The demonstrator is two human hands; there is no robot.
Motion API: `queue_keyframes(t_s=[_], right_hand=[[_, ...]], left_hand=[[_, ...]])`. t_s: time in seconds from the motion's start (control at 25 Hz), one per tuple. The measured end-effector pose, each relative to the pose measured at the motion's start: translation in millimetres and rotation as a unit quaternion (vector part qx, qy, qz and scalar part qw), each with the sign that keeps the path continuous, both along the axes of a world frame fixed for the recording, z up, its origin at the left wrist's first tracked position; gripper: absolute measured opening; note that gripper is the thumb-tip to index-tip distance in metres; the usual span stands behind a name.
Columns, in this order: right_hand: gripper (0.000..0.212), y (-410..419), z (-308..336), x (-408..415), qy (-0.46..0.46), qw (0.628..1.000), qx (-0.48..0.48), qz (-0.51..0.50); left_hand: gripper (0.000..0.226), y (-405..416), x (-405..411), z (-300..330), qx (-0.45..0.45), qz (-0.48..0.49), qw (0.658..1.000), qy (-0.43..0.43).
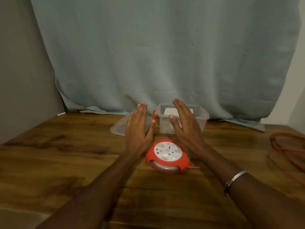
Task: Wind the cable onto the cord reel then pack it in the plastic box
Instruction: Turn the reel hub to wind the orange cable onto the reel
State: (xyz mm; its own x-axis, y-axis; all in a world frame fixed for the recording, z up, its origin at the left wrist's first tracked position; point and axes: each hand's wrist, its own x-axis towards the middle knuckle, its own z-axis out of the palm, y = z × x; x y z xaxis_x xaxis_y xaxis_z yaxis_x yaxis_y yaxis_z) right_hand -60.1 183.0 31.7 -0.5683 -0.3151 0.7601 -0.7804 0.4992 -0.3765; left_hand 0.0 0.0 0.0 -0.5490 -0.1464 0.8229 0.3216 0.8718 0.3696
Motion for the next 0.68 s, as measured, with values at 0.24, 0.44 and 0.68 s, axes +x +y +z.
queue_keyframes(t_s=[0.24,0.44,0.68], right_hand=[[0.031,11,-33,-15,-0.146,0.975,0.140,0.088],[0.055,30,-15,-20,-0.255,0.920,0.255,0.154],[0.063,44,-8,-26,-0.267,0.888,0.329,0.180]], left_hand=[[0.056,-3,-18,-36,0.094,-0.060,0.984,-0.141],[0.041,-15,-27,-39,0.063,-0.151,0.961,-0.222],[0.027,-7,-20,-36,0.159,-0.243,0.907,-0.305]])
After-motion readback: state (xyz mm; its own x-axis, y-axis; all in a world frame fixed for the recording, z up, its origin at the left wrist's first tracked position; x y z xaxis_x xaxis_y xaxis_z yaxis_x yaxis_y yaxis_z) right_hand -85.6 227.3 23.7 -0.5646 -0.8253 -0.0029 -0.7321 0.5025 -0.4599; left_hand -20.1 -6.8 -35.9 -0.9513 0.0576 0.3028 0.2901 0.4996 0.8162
